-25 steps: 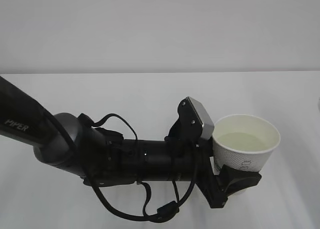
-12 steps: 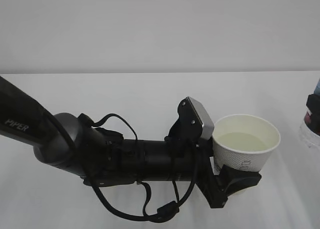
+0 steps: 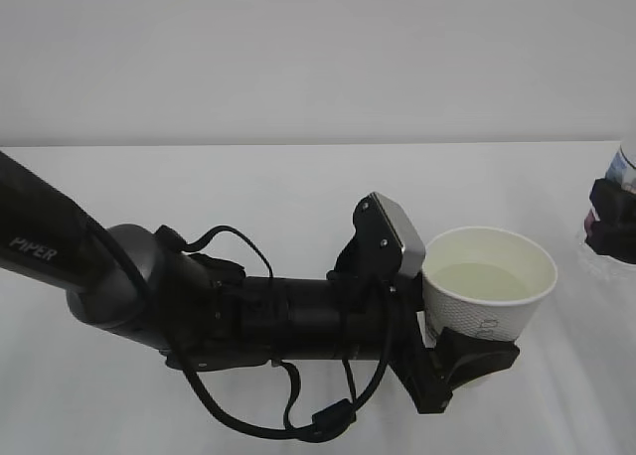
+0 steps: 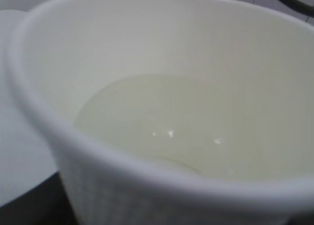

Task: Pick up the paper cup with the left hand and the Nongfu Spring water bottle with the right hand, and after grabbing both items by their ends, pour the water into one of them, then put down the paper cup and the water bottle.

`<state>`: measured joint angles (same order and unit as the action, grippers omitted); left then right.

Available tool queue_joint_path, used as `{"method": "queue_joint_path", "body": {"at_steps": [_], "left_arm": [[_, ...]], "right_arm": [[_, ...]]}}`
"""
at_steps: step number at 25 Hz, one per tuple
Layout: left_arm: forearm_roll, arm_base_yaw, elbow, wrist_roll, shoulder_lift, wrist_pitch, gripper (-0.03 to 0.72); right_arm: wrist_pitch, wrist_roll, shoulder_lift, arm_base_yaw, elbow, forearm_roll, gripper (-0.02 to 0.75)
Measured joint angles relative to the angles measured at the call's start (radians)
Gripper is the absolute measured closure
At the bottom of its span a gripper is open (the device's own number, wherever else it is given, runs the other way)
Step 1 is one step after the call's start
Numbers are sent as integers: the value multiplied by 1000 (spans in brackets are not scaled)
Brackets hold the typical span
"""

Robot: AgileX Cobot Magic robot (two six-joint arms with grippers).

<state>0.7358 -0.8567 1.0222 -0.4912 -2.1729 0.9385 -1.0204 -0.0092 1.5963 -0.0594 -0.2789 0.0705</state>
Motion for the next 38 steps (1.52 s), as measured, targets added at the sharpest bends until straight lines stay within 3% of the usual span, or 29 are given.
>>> {"method": "queue_joint_path", "body": {"at_steps": [5,38], "left_arm": [[0,0,0,0,0,0,143],[-45,0,0,0,0,0,167]], "right_arm": [[-79,9,92,0,-8,-4,287],[-88,9,322,0,-216,-23,287]]}}
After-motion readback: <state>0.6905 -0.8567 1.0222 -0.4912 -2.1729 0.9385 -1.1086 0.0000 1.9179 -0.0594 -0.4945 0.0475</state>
